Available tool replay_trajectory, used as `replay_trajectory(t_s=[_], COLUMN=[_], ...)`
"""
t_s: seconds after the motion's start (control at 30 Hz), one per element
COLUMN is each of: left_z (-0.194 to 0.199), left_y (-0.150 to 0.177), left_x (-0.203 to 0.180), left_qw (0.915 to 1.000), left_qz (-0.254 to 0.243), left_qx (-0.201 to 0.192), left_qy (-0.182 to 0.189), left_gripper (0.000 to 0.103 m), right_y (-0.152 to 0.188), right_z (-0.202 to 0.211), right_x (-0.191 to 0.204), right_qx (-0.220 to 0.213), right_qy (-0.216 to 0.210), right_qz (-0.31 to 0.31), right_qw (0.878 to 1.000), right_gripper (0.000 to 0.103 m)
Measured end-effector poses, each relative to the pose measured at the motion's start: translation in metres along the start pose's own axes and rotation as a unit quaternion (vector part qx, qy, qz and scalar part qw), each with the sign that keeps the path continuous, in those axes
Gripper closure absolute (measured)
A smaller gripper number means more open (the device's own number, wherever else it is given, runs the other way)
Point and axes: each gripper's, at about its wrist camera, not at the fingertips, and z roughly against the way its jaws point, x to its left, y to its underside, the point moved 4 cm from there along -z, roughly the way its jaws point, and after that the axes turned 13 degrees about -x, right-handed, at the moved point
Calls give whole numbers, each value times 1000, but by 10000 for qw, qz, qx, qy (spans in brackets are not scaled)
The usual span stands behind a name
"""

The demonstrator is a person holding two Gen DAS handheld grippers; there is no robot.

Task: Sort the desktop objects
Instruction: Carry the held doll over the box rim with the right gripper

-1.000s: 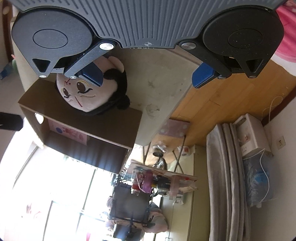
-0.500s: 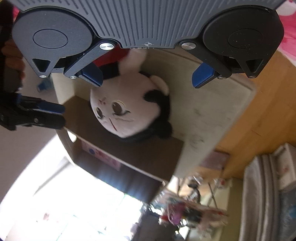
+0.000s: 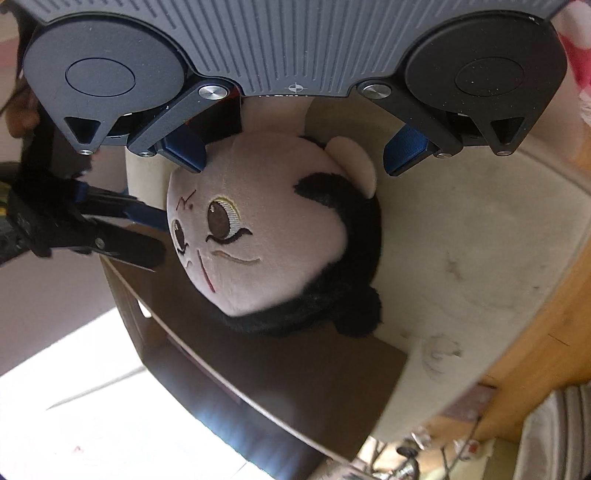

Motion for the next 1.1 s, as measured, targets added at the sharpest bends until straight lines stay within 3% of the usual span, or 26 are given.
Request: replay_trajectory(t_s=[0.13, 0.3, 1.1], left_z=[-8, -8, -3], left_y=[0, 3, 7], left_x=[-3, -7, -49], left_qw=[9997, 9997, 9958], left_qz=[56, 12, -805], left_qx=[128, 133, 153], left_qy=[207, 208, -404], left_gripper=[0, 0, 0], right_y=[6, 11, 20], right_z=[-11, -15, -11], right_x=[-7, -10, -9], right_qx=[181, 268, 415], right_qy=[-78, -269, -268], right_qz=[-266, -490, -787], right_qw=[9995, 9981, 9957], right_gripper=[0, 0, 0])
